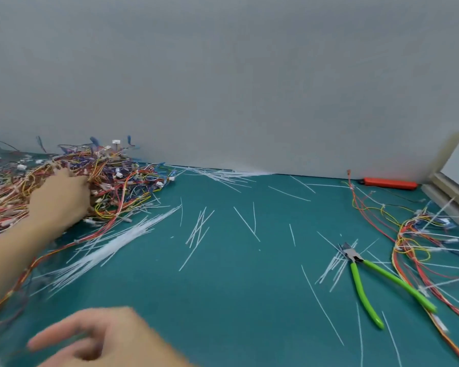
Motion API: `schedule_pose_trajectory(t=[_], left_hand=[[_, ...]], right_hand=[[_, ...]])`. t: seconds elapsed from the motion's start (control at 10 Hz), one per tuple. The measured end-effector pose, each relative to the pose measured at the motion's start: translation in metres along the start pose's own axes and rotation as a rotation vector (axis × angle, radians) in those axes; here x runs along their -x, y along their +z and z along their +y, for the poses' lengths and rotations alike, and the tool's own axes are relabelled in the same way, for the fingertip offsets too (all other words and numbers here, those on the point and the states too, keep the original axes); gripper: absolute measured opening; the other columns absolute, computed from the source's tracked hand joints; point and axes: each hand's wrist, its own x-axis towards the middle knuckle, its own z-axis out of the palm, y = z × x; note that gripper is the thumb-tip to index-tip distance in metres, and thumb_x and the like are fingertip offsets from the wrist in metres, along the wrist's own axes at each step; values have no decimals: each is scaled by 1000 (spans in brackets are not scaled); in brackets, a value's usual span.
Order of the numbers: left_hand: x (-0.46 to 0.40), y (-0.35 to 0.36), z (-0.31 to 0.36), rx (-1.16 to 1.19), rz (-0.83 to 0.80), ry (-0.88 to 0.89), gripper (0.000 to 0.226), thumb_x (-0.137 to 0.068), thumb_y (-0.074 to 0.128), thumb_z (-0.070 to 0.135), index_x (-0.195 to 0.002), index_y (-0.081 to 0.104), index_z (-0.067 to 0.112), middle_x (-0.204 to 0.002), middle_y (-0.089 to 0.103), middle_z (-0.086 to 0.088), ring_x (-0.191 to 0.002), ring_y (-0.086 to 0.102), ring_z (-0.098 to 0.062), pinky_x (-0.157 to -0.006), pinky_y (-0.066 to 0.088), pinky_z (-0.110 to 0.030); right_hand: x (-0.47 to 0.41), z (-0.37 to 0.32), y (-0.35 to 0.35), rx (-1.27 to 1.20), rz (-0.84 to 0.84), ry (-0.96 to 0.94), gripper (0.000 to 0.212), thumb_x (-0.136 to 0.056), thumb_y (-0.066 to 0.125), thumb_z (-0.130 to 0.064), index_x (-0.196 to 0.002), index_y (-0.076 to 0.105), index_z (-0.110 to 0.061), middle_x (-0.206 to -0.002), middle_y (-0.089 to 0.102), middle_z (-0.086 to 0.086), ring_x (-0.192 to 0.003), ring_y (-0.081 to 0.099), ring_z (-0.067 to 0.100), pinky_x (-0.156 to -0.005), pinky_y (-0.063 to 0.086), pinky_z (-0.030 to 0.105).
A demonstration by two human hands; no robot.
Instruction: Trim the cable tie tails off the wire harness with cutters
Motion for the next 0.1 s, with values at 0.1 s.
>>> schedule_pose_trajectory(t=[0.1], left_hand=[[16, 2, 21, -1, 82, -55, 34, -91, 59, 24, -122, 61, 9, -122, 54, -25, -108, 52, -50, -86, 45, -69]], right_hand=[[39, -26, -11, -203, -57, -7, 23, -100, 54, -6, -106, 71, -20, -106, 78, 9, -83, 69, 17, -91, 57, 34]])
